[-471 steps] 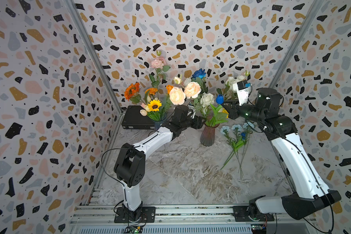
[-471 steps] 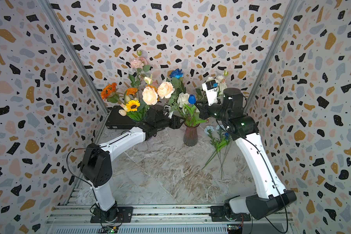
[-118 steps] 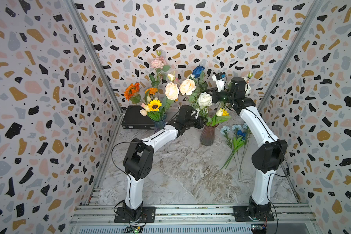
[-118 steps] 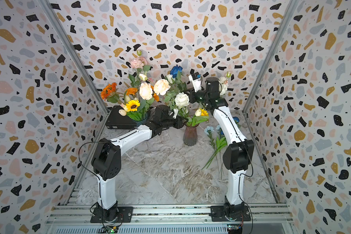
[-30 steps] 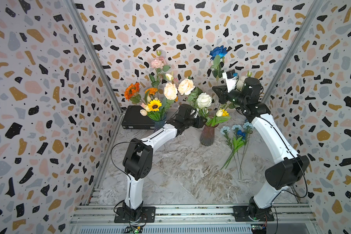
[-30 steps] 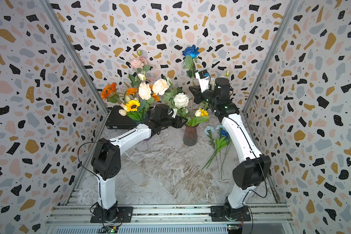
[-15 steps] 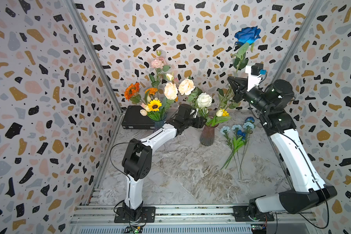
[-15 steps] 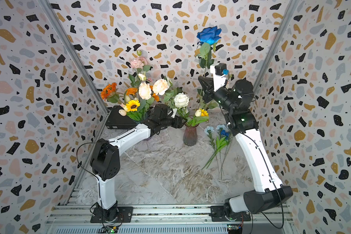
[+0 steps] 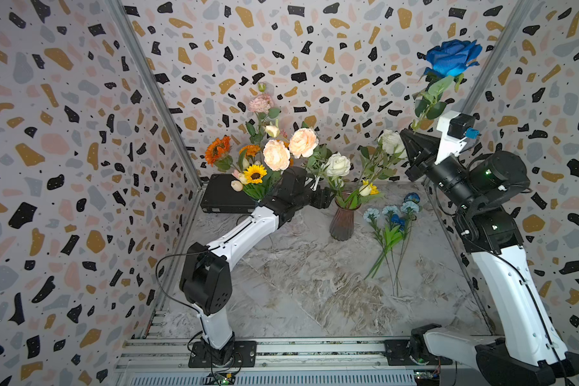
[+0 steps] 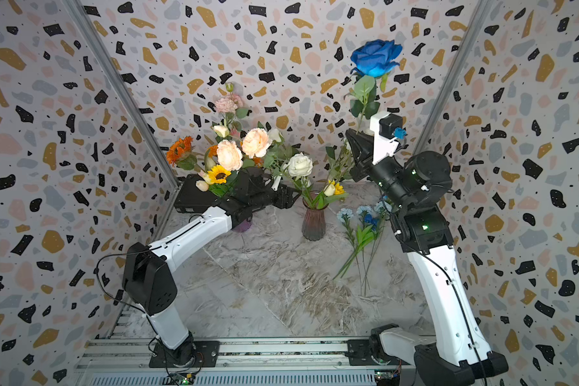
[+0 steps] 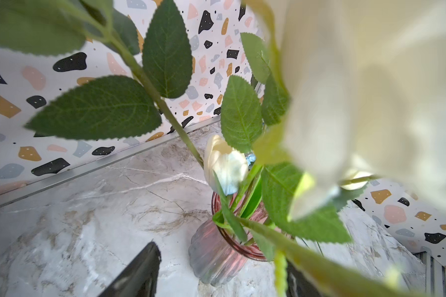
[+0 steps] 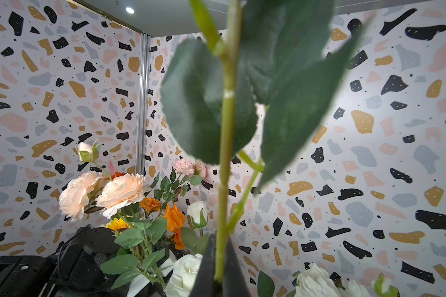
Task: Pick out blue flowers from the vase
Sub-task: Place the flower at the center of the board.
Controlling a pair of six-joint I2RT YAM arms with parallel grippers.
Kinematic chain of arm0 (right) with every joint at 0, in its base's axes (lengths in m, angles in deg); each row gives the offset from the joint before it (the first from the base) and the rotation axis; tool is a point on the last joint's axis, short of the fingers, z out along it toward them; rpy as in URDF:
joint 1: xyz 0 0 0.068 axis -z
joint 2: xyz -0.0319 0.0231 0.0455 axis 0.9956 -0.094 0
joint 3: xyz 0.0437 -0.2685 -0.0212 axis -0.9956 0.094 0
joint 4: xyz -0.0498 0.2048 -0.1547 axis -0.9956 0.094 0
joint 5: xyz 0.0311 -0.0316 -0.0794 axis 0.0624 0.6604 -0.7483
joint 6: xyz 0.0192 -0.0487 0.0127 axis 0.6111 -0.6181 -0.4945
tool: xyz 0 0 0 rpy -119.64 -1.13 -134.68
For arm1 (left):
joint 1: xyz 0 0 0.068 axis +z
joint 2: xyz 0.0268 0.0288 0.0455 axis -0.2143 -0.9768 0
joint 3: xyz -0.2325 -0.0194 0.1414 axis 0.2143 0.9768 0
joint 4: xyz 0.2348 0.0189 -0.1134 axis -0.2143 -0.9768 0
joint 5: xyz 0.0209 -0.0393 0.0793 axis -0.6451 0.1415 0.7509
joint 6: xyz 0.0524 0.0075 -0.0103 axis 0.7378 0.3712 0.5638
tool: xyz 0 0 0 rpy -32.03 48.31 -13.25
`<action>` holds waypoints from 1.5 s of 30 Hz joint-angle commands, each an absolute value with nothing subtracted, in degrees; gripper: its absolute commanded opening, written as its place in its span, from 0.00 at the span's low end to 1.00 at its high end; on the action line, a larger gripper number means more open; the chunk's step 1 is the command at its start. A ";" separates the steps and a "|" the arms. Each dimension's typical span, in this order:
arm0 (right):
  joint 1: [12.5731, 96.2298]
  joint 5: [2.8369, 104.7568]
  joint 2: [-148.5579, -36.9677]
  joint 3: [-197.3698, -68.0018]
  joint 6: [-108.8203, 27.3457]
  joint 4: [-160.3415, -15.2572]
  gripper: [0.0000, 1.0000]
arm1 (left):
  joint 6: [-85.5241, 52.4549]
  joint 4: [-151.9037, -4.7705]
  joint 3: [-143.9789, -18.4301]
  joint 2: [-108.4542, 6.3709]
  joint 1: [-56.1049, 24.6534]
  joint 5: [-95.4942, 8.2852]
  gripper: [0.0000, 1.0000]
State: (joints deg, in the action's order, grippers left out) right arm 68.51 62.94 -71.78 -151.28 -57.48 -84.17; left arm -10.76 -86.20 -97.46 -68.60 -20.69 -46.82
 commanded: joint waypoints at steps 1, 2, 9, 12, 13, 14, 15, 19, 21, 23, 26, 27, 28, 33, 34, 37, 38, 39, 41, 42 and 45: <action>68.26 62.84 -68.64 -151.85 -56.54 -85.71 0.00 | -9.71 -85.03 -94.91 -65.70 -20.33 -45.92 0.73; 68.30 62.94 -68.06 -151.57 -56.16 -86.44 0.00 | -9.76 -84.90 -94.07 -65.01 -20.32 -45.67 0.73; 68.28 64.38 -65.40 -149.01 -53.28 -94.39 0.00 | -9.61 -84.37 -88.74 -60.83 -20.32 -44.06 0.74; 68.26 64.80 -64.73 -147.74 -51.60 -98.90 0.00 | -9.77 -84.20 -87.34 -59.36 -20.32 -43.59 0.74; 68.26 64.62 -64.63 -147.60 -51.21 -100.06 0.00 | -9.73 -84.19 -86.97 -59.05 -20.32 -43.44 0.74; 68.26 64.62 -64.54 -147.65 -50.84 -100.81 0.00 | -9.69 -84.19 -86.77 -58.85 -20.32 -43.33 0.74; 68.26 64.57 -64.47 -147.73 -50.65 -101.28 0.00 | -9.69 -84.19 -86.64 -58.68 -20.32 -43.24 0.74; 68.26 64.63 -64.32 -148.75 -50.48 -100.82 0.00 | -9.50 -84.19 -86.95 -59.14 -20.32 -43.28 0.74; 68.26 64.58 -64.02 -148.94 -50.73 -99.85 0.00 | -9.54 -84.19 -87.54 -59.77 -20.32 -43.67 0.74; 68.26 64.31 -63.58 -149.26 -51.45 -98.22 0.00 | -9.75 -84.28 -88.15 -60.53 -20.32 -44.18 0.74; 68.28 63.69 -63.18 -150.19 -52.44 -95.10 0.00 | -10.00 -85.57 -88.61 -61.38 -20.32 -43.39 0.75; 68.26 63.77 -63.22 -150.67 -52.67 -94.25 0.00 | -10.11 -86.34 -88.79 -61.47 -20.32 -42.73 0.75; 68.26 63.77 -63.30 -151.41 -52.84 -93.18 0.00 | -10.07 -87.45 -88.94 -61.63 -20.32 -41.93 0.77; 68.26 64.53 -64.18 -154.89 -52.86 -88.88 0.00 | -8.71 -94.26 -90.60 -62.62 -20.32 -40.08 0.79; 68.30 64.25 -64.11 -154.82 -52.70 -88.80 0.00 | -8.67 -94.99 -90.66 -62.78 -20.32 -40.40 0.79; 68.26 63.02 -63.92 -154.95 -52.68 -87.49 0.00 | -8.61 -96.62 -90.82 -62.97 -20.32 -41.43 0.82; 68.28 62.64 -63.92 -155.26 -52.76 -86.81 0.00 | -8.71 -97.03 -90.83 -63.00 -20.32 -41.65 0.82; 68.26 62.30 -63.99 -155.68 -52.97 -85.73 0.00 | -8.71 -97.48 -90.77 -62.98 -20.32 -41.90 0.83; 68.26 61.28 -64.54 -157.92 -53.56 -80.96 0.00 | -8.68 -98.32 -90.43 -62.80 -20.32 -41.93 0.83; 68.26 60.63 -65.11 -159.96 -54.17 -77.61 0.00 | -8.71 -98.49 -90.04 -62.56 -20.32 -41.77 0.83; 68.26 55.95 -66.73 -164.27 -55.64 -69.11 0.00 | -8.62 -98.21 -88.26 -61.71 -20.28 -41.44 0.84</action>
State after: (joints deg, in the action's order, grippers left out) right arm 68.51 60.39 -66.73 -160.77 -54.02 -77.29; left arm -9.34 -98.16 -88.72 -62.88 -20.64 -41.35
